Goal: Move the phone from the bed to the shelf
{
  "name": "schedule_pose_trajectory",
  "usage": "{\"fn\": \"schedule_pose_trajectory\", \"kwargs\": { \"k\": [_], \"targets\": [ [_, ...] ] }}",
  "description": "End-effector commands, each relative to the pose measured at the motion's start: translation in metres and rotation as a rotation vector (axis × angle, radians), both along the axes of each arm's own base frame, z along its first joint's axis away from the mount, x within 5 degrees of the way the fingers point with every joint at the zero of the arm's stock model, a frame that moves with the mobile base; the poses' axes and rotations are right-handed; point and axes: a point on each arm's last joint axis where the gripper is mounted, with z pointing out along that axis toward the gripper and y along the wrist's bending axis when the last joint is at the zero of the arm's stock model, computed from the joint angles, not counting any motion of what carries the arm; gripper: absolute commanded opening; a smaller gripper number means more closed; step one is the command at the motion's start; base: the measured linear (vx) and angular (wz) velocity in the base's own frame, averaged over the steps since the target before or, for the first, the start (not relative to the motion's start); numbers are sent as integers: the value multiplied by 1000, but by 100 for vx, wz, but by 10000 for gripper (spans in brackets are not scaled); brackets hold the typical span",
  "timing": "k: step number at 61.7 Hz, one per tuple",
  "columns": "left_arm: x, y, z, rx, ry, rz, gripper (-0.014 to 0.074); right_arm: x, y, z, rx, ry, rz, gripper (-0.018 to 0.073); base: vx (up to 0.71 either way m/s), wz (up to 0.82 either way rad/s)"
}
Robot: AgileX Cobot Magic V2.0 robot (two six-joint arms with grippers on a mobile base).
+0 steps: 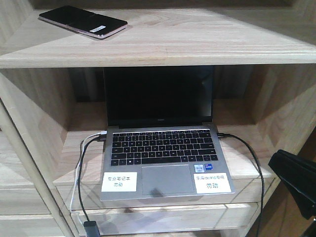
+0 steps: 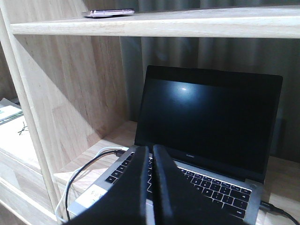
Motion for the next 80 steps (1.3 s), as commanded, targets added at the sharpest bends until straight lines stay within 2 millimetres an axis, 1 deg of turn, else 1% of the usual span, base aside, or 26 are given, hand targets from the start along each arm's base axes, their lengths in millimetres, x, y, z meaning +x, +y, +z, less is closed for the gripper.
{"fn": "schedule_pose_trajectory", "kwargs": {
  "k": [1, 37, 45, 59, 80],
  "targets": [
    [-2, 0, 16, -18, -107, 3, 1, 2, -2, 11, 22, -32, -33, -5, 0, 0],
    [-2, 0, 16, -18, -107, 3, 1, 2, -3, 10, 23, -20, -40, -5, 0, 0],
    [-2, 0, 16, -18, -107, 3, 1, 3, -4, 7, 1, -4, -59, -5, 0, 0],
    [-2, 0, 16, -18, -107, 3, 1, 5, -9, 5, 16, 40, -114, -5, 0, 0],
    [-2, 0, 16, -18, -107, 3, 1, 6, -11, 7, 36, 22, -141, -5, 0, 0]
  ]
}}
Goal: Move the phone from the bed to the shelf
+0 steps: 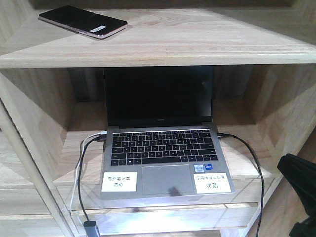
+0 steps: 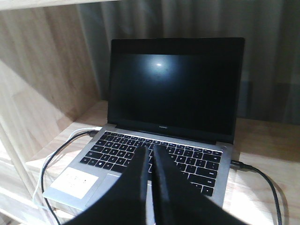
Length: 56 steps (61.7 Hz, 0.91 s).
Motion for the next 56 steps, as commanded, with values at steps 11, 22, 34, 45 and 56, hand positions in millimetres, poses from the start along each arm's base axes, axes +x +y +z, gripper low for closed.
{"fn": "schedule_pose_trajectory", "kwargs": {
  "k": [11, 22, 34, 45, 56],
  "targets": [
    [-2, 0, 16, -18, -107, 3, 1, 0, -10, 17, 21, -115, -87, -5, 0, 0],
    [-2, 0, 16, -18, -107, 3, 1, -6, -25, 16, -20, -114, -227, -5, 0, 0],
    [-2, 0, 16, -18, -107, 3, 1, -15, -36, 11, -53, -132, -347, -5, 0, 0],
    [-2, 0, 16, -18, -107, 3, 1, -21, -40, -24, -32, -176, -395, -5, 0, 0],
    [-2, 0, 16, -18, -107, 3, 1, -26, -40, -57, -36, -165, -395, -5, 0, 0]
  ]
}}
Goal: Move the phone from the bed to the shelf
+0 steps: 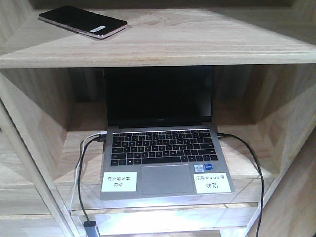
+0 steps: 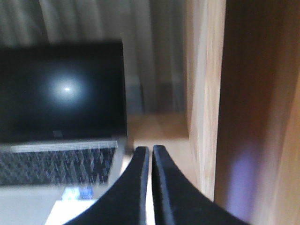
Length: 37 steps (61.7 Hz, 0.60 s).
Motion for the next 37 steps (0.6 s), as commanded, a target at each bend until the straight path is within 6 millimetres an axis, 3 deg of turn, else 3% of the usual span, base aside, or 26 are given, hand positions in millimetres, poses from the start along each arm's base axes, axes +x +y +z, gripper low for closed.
{"fn": "schedule_pose_trajectory", "kwargs": {
  "k": [1, 18, 37],
  "targets": [
    [-2, 0, 16, -18, -107, 3, 1, -1, -1, 1, -12, -97, -6, -5, 0, 0],
    [-2, 0, 16, -18, -107, 3, 1, -7, -1, -25, -11, -112, -7, -5, 0, 0],
    [-2, 0, 16, -18, -107, 3, 1, -7, -1, -26, -17, -102, -6, -5, 0, 0]
  ]
}}
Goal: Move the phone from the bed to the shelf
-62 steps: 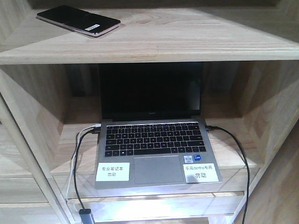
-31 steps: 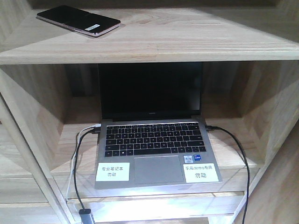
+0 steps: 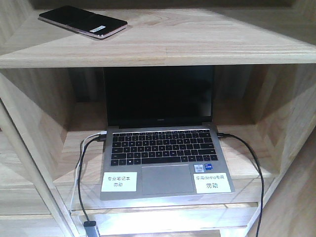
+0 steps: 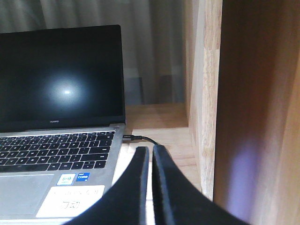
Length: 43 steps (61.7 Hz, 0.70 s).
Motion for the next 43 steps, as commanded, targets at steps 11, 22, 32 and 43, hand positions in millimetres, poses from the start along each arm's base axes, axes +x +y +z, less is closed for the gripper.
{"fn": "schedule_pose_trajectory", "kwargs": {
  "k": [11, 22, 32, 43],
  "targets": [
    [-2, 0, 16, -18, -107, 3, 1, 0, -1, 4, -31, -79, -10, -5, 0, 0],
    [-2, 0, 16, -18, -107, 3, 1, 0, -6, 6, -32, -100, -97, -5, 0, 0],
    [-2, 0, 16, -18, -107, 3, 1, 0, -6, 7, -32, -113, -105, -5, 0, 0],
    [-2, 0, 16, -18, -107, 3, 1, 0, -6, 7, -37, -112, -105, -5, 0, 0]
  ]
}}
